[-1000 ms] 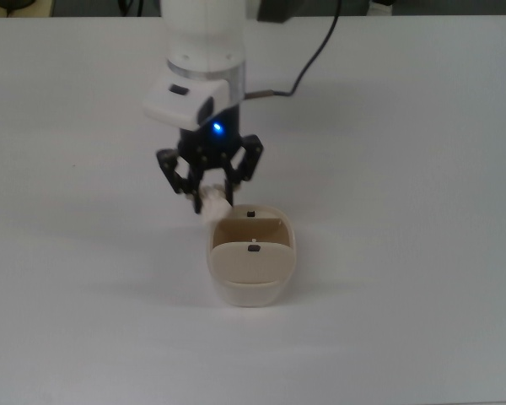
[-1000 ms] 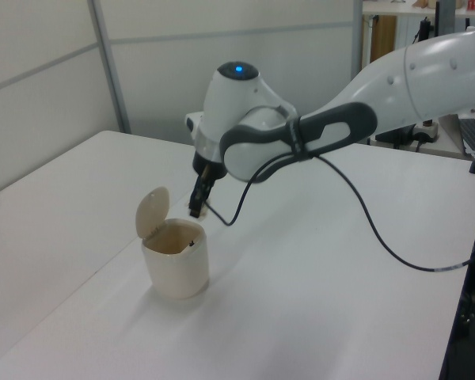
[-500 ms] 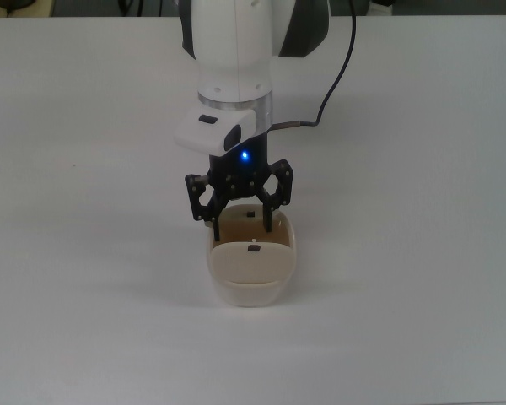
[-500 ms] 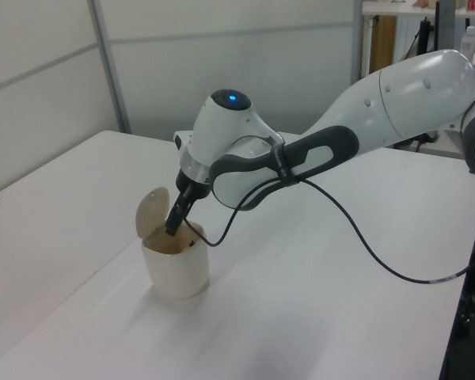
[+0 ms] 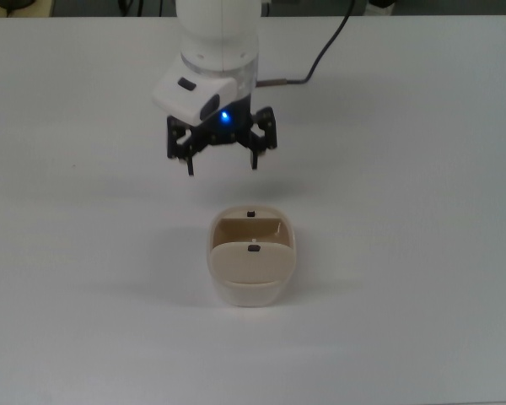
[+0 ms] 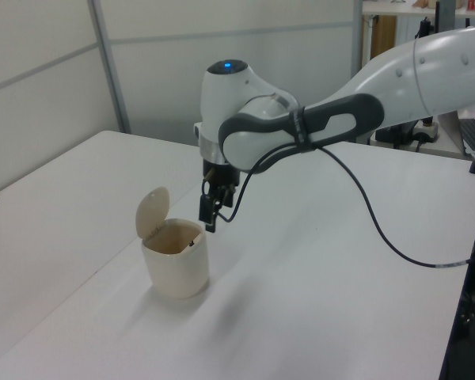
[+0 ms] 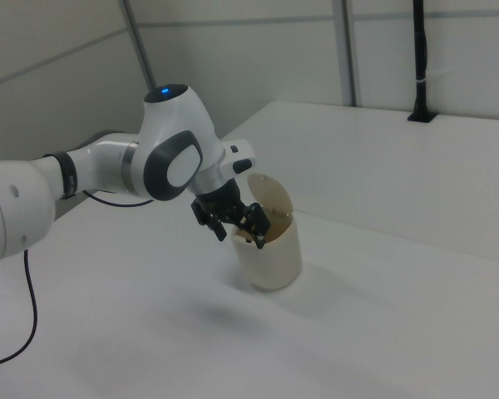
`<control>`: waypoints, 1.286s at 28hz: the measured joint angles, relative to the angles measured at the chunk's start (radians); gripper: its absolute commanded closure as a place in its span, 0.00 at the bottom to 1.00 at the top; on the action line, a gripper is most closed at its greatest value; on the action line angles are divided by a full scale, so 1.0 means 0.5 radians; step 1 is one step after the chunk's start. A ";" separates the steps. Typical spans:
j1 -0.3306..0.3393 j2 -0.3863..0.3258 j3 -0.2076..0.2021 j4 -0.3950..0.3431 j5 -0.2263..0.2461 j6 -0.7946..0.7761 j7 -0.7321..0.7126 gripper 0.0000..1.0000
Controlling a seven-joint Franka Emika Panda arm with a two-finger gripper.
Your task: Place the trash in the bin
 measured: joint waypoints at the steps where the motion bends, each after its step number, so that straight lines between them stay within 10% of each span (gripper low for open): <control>1: -0.005 -0.021 -0.005 0.001 0.000 -0.057 0.002 0.00; 15: -0.071 -0.455 -0.044 0.017 0.000 -0.679 0.023 0.00; 36: -0.074 -0.461 -0.078 0.006 0.000 -0.712 0.039 0.00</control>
